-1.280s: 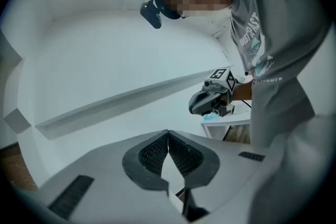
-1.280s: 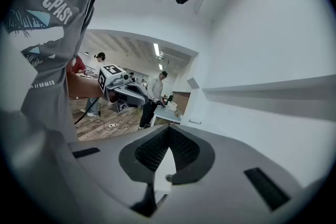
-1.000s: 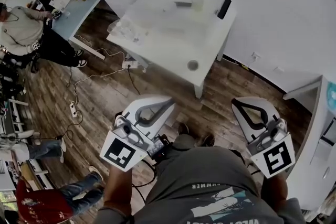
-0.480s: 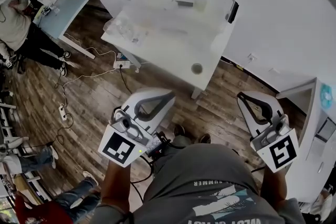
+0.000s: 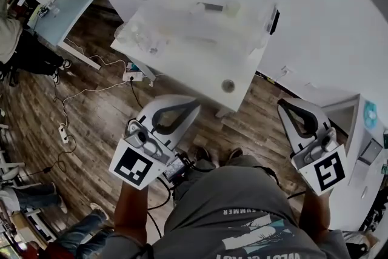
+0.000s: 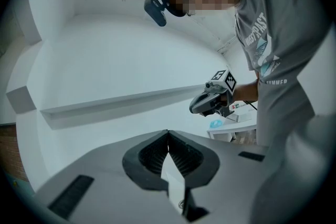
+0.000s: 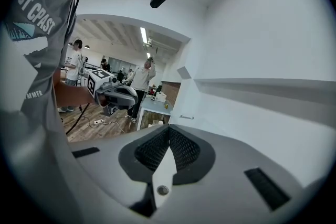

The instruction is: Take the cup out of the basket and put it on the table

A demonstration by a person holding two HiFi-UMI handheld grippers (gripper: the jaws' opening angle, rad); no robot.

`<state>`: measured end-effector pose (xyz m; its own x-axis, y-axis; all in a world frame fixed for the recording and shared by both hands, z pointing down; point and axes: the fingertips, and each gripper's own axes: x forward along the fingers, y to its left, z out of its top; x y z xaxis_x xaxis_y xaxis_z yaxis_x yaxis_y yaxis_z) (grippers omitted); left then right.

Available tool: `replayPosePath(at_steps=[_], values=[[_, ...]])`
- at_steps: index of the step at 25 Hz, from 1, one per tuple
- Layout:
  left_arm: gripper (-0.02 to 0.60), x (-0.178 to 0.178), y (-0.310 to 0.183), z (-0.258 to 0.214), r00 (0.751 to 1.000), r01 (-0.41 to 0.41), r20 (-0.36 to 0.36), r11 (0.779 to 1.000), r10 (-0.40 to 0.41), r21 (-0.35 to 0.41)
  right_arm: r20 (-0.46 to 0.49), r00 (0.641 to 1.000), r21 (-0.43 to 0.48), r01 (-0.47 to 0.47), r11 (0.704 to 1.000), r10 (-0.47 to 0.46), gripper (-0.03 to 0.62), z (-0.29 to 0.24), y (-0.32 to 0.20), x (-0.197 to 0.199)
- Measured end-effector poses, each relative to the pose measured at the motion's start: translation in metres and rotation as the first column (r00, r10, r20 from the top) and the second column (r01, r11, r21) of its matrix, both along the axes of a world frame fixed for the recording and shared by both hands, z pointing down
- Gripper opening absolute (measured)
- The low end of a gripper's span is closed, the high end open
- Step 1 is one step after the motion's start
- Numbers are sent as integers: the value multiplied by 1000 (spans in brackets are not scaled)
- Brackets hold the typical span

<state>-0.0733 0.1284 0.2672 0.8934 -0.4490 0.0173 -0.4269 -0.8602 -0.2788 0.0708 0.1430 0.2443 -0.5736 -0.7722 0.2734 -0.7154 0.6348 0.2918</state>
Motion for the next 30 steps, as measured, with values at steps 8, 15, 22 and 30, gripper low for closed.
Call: replayPosePath(at_steps=[8, 15, 22, 30], values=[[9, 28, -31, 0, 999, 41, 5, 999, -41, -25, 34, 999, -2, 31, 1000, -31, 12, 2, -38, 31], [9, 74, -53, -9, 994, 106, 34, 994, -105, -19, 94, 992, 14, 82, 997, -83, 11, -4, -70, 78], [9, 104, -57, -4, 985, 146, 98, 989, -145, -2, 123, 982, 35, 138, 990, -141, 11, -1, -87, 105], [9, 109, -65, -12, 979, 173, 118, 985, -169, -23, 142, 978, 20, 154, 988, -155, 12, -7, -102, 113]])
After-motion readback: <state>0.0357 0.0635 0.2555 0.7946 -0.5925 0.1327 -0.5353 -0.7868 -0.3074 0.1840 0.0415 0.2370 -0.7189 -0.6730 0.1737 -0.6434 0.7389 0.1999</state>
